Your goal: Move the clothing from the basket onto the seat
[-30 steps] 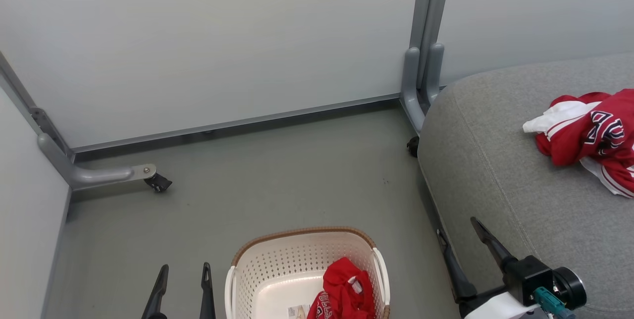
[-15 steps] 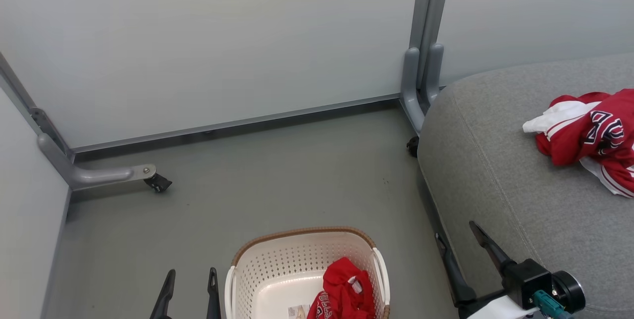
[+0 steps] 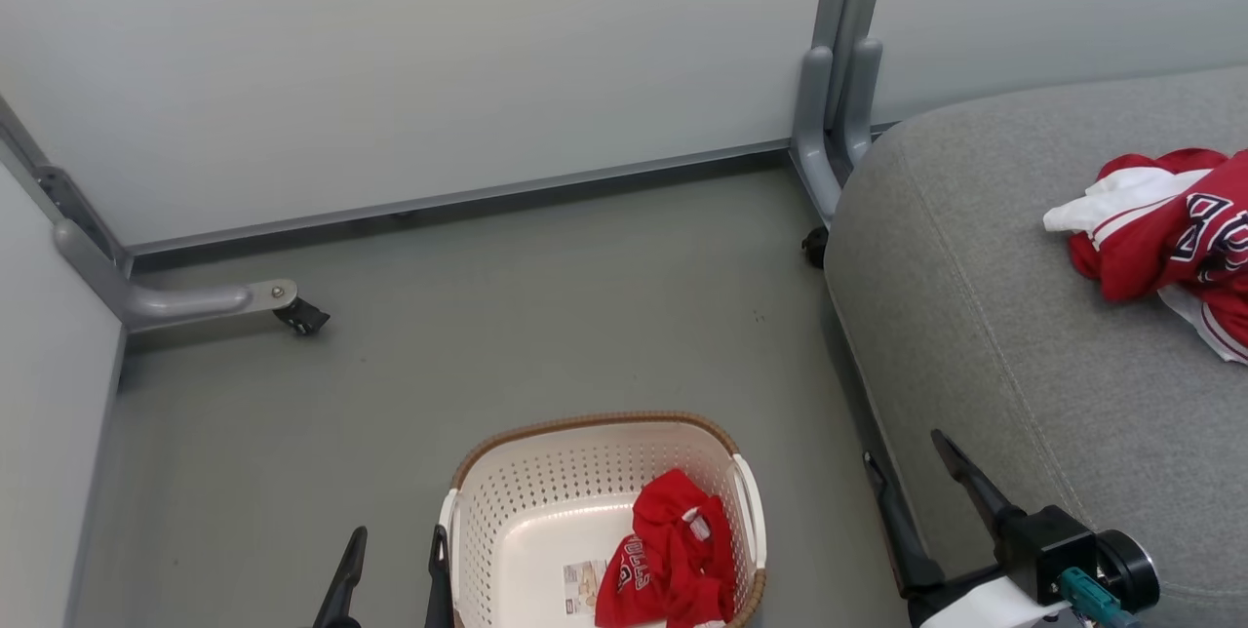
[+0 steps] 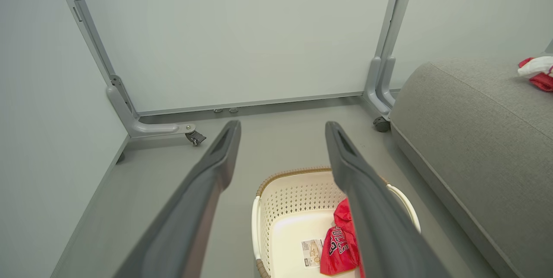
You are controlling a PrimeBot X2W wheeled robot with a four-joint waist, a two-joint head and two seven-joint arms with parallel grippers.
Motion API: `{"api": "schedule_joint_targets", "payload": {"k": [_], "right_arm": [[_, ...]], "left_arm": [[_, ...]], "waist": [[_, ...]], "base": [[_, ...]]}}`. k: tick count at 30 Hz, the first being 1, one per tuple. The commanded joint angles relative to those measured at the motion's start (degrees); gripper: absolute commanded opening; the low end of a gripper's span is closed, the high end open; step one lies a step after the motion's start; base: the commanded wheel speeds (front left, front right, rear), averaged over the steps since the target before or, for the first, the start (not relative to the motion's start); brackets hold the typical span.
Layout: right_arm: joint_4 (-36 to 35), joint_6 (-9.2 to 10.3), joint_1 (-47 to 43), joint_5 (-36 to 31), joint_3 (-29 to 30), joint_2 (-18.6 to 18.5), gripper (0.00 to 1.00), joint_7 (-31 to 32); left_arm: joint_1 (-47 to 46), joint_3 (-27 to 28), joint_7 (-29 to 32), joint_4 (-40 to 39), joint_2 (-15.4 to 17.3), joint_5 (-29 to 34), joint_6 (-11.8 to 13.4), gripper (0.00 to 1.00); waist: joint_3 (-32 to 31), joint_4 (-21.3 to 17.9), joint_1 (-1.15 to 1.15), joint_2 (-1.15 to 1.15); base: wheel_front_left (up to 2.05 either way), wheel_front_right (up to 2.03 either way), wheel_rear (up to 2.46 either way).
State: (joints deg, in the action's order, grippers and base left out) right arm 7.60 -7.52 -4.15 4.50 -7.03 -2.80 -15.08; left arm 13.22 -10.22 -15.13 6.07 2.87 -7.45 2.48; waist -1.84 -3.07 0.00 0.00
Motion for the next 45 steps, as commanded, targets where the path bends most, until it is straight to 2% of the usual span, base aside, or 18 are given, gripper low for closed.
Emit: {"api": "schedule_joint_targets", "payload": {"k": [1, 14, 22, 28, 36, 40, 45], "right_arm": [[-0.4, 0.06, 0.5, -0.1, 0.5, -0.2, 1.00, -0.1], [-4.4, 0.06, 9.6, -0.9, 4.2, -0.2, 1.00, -0.1], [-8.6, 0.06, 16.6, -1.1, 7.3, -1.9, 1.00, -0.1], [-12.7, 0.06, 20.9, -1.2, 9.4, -3.0, 1.00, -0.1], [-18.1, 0.06, 24.3, -2.2, 9.8, -3.8, 1.00, -0.1], [-20.2, 0.06, 25.2, -2.6, 9.7, -3.8, 1.00, -0.1], [-22.4, 0.06, 26.3, -2.7, 8.8, -3.8, 1.00, -0.1]], "left_arm": [[-1.5, -0.2, 0.0, 0.2, 0.0, -0.4, -0.3, 1.00], [-14.8, -1.8, 0.0, 1.5, 0.1, 0.7, -2.4, 1.00], [-28.6, -4.0, 0.0, 8.5, 0.1, 1.2, -7.2, 1.00], [-40.6, -10.2, 0.0, 20.2, 0.1, 1.6, -9.5, 1.00], [-54.4, -20.9, 0.0, 33.5, 0.1, 1.0, -9.9, 1.00], [-59.9, -26.9, 0.0, 39.1, 0.2, -1.6, -10.0, 1.00], [-66.2, -32.7, 0.0, 43.0, 0.1, -3.9, -10.0, 1.00]], "waist": [[2.8, 0.1, 0.00, 0.00], [23.1, 1.6, 0.00, 0.00], [36.1, 3.5, 0.00, 0.00], [44.1, 3.8, 0.00, 0.00], [53.0, 3.1, 0.00, 0.00], [56.6, 2.7, 0.00, 0.00], [60.6, 1.9, 0.00, 0.00]], "base": [[0.00, 0.00, 0.00], [0.00, 0.00, 0.00], [0.00, 0.00, 0.00], [0.00, 0.00, 0.00], [0.00, 0.00, 0.00], [0.00, 0.00, 0.00], [0.00, 0.00, 0.00]]}}
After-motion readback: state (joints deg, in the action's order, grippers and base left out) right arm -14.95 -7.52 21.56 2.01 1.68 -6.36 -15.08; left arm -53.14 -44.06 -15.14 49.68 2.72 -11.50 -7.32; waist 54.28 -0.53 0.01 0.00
